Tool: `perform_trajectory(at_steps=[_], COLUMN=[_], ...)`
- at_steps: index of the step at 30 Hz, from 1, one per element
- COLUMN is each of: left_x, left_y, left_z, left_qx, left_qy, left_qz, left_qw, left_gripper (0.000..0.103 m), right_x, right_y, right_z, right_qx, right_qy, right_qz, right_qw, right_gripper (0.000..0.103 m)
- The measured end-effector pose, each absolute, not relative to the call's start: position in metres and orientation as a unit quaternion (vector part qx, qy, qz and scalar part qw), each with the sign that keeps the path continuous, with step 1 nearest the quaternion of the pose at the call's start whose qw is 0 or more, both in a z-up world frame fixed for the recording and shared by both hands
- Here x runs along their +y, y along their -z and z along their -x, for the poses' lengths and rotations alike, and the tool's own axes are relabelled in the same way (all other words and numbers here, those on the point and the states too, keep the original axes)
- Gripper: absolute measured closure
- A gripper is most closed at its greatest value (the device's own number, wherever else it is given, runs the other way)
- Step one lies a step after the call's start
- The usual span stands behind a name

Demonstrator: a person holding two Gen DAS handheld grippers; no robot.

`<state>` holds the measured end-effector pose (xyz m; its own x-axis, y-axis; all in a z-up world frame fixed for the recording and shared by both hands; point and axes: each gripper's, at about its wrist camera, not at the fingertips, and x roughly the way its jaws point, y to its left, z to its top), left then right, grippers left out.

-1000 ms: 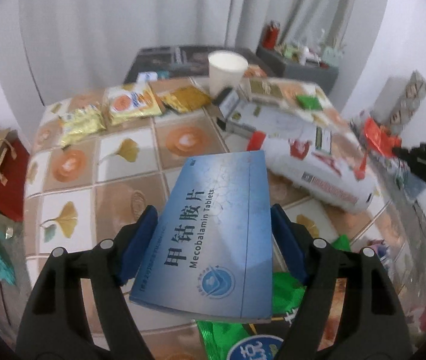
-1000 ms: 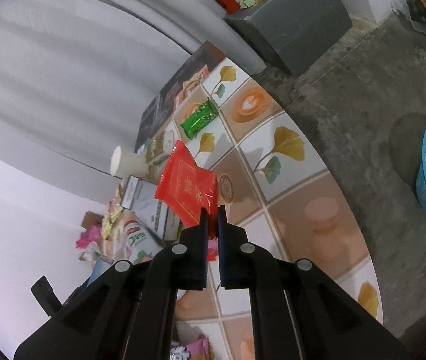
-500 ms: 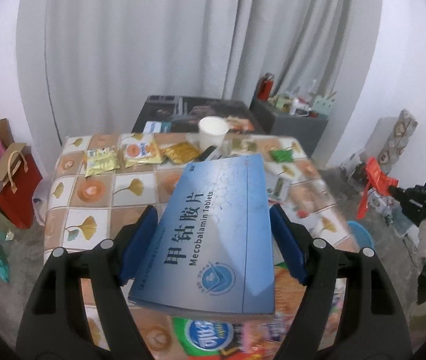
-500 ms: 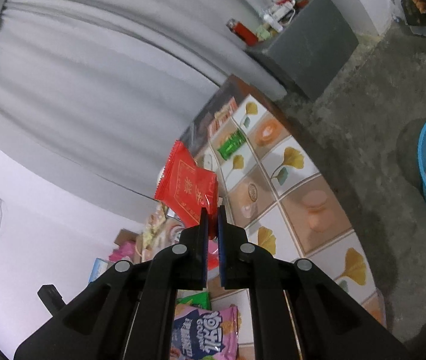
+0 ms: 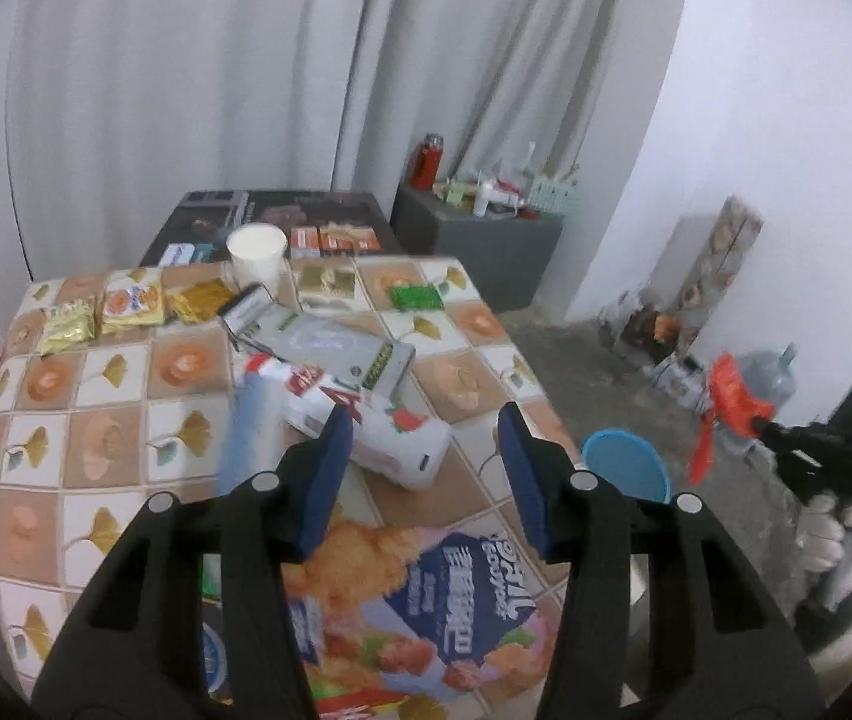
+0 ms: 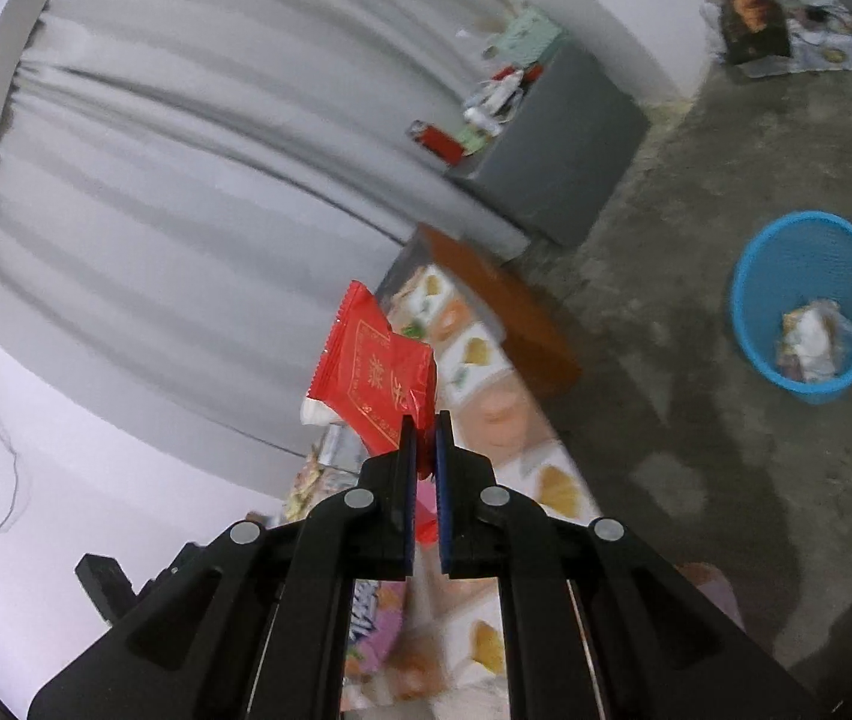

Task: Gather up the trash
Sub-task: 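Lift the blue box and red packet and carry both toward the blue wastebasket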

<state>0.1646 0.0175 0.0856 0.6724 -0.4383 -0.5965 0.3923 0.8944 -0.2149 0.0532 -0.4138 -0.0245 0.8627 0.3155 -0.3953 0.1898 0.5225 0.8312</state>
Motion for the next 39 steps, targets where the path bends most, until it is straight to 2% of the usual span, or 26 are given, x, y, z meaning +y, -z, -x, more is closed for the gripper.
perform_trajectory(at_steps=[4, 9, 14, 16, 20, 26, 37, 39], left_x=[0.018, 0.058, 0.103, 0.114, 0.123, 0.122, 0.115, 0.117], left_y=[-0.069, -0.064, -0.054, -0.044, -0.014, 0.028, 0.064, 0.063], left_z=[-0.164, -0.173, -0.185, -0.196, -0.228, -0.276, -0.308, -0.309], left_qx=[0.349, 0.356, 0.373, 0.390, 0.444, 0.502, 0.555, 0.553], left_qy=[0.230, 0.176, 0.125, 0.117, 0.113, 0.095, 0.077, 0.075], left_qz=[0.054, 0.060, 0.084, 0.084, 0.085, 0.054, 0.015, 0.024], left_qw=[0.907, 0.916, 0.915, 0.910, 0.885, 0.858, 0.828, 0.829], left_gripper=[0.053, 0.042, 0.023, 0.018, 0.014, 0.014, 0.014, 0.023], right_x=[-0.425, -0.428, -0.411, -0.402, -0.386, -0.378, -0.377, -0.376], right_y=[0.034, 0.043, 0.054, 0.057, 0.055, 0.052, 0.060, 0.061], right_z=[-0.035, -0.039, -0.063, -0.075, -0.094, -0.104, -0.114, -0.115], right_qx=[0.258, 0.259, 0.288, 0.297, 0.307, 0.314, 0.327, 0.329], right_qy=[-0.027, -0.026, -0.049, -0.058, -0.069, -0.066, -0.050, -0.051], right_qz=[-0.494, -0.500, -0.492, -0.489, -0.480, -0.473, -0.473, -0.474], right_qw=[0.830, 0.826, 0.820, 0.818, 0.819, 0.821, 0.816, 0.815], right_gripper=[0.097, 0.097, 0.097, 0.097, 0.097, 0.097, 0.097, 0.097])
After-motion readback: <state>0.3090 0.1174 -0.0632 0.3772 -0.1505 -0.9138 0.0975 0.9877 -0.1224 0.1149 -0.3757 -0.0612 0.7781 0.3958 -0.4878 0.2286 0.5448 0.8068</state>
